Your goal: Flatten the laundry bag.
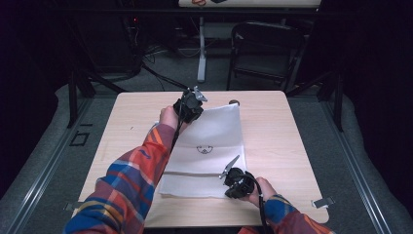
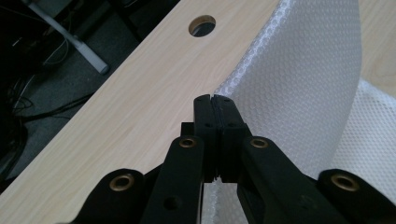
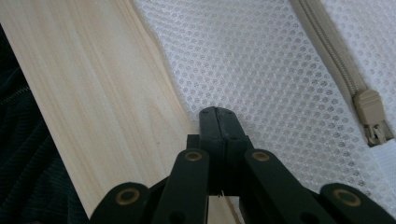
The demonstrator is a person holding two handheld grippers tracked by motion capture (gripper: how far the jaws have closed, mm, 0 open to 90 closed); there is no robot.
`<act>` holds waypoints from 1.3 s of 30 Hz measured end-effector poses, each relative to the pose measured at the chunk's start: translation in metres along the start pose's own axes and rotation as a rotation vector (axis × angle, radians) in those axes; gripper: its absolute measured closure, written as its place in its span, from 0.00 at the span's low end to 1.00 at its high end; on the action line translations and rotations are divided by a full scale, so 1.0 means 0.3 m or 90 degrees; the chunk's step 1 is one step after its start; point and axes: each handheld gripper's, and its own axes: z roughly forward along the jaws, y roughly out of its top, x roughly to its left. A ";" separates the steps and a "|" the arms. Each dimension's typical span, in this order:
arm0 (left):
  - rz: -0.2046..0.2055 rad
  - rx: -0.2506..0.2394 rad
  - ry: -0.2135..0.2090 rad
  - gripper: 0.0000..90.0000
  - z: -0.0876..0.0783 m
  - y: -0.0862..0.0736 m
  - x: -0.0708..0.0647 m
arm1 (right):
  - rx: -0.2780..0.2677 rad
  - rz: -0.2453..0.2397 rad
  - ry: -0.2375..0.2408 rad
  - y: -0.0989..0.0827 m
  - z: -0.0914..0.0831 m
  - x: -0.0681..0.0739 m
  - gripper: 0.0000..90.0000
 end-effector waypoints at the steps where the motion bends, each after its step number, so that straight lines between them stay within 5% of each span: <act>1: -0.005 -0.005 0.003 0.99 0.009 0.007 0.000 | 0.001 0.000 0.000 0.000 0.000 0.000 1.00; 11: -0.042 -0.010 0.037 0.97 0.094 0.044 0.028 | -0.004 0.005 0.007 0.000 0.001 -0.004 1.00; 16: -0.067 -0.033 0.020 0.67 0.102 0.048 0.034 | -0.010 0.008 0.014 0.000 -0.006 -0.008 0.91; 20: -0.078 -0.044 -0.011 0.44 0.086 0.046 0.025 | -0.034 0.017 0.017 -0.001 -0.028 -0.017 0.78; 26: -0.069 -0.038 -0.053 0.22 0.058 0.004 0.004 | -0.076 0.051 0.010 -0.013 -0.083 -0.047 0.39; 31: -0.078 -0.033 -0.081 0.17 0.037 -0.062 -0.011 | -0.103 0.088 0.009 -0.030 -0.125 -0.079 0.19; 39: -0.084 -0.011 -0.121 0.10 0.009 -0.200 -0.061 | -0.122 0.120 -0.018 -0.068 -0.159 -0.125 0.05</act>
